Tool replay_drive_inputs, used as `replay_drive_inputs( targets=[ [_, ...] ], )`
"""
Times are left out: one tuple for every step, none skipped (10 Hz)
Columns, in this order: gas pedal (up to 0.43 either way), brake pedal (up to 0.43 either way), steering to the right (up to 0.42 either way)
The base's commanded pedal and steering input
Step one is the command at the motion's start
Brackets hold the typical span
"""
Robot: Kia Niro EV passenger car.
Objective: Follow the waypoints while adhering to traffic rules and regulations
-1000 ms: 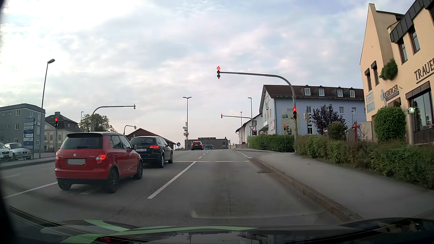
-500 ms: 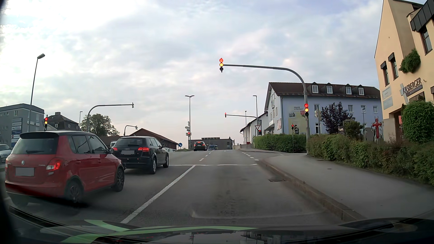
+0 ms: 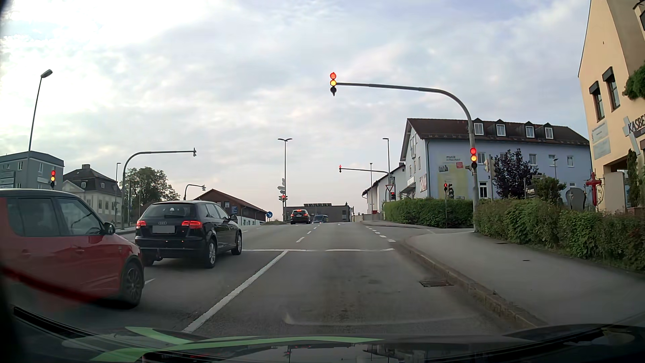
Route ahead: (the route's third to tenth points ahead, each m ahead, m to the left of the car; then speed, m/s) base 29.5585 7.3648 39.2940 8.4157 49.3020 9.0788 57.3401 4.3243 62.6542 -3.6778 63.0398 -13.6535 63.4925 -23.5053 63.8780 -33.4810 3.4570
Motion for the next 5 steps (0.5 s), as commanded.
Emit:
replay_drive_inputs(
  targets=[
    [0.000,0.000,-0.028],
    [0.000,0.000,-0.028],
    [0.000,0.000,-0.028],
    [0.000,0.000,-0.025],
    [0.000,0.000,-0.022]
  ],
)
